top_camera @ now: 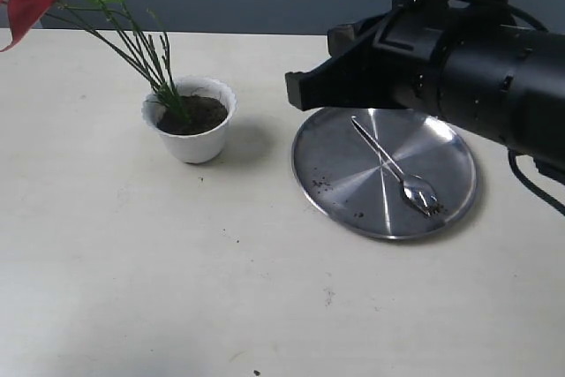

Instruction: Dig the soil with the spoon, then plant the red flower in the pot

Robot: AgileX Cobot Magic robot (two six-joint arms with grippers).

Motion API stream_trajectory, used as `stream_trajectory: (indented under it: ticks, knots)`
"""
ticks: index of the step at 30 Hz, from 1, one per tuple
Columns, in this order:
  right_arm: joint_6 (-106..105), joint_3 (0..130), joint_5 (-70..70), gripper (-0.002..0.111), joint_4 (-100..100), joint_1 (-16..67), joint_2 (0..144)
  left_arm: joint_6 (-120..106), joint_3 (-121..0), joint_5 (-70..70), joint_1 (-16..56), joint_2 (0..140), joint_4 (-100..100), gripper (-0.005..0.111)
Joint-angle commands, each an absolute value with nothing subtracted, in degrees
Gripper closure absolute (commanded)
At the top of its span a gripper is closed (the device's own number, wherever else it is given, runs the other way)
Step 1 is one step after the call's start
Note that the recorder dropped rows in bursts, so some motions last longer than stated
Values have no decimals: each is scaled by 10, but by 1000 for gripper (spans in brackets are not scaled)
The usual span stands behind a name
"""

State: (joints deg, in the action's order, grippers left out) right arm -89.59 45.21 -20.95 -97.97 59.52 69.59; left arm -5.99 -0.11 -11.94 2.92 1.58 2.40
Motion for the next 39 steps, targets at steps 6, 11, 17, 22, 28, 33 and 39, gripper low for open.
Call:
stream_trajectory:
  ticks: [6,11,17,22,28,33,39]
  knots:
    - [-800,448,-345,109,-973,588,651,-58,0,-115,30,13,25,106]
    - [-846,440,-243,109,-980,485,620,-58,0,-115,30,13,25,106]
    - [-855,336,68,109,-978,193,483,-58,0,-115,30,13,25,106]
    - [-854,262,121,109,-909,68,321,-58,0,-114,30,13,23,106]
    - [-298,221,149,109,-382,61,226,-58,0,-114,30,13,23,106]
    - [9,144,166,109,-67,61,147,-58,0,-114,30,13,23,106]
    - [-27,81,166,109,-27,61,61,-58,0,-114,30,13,23,106]
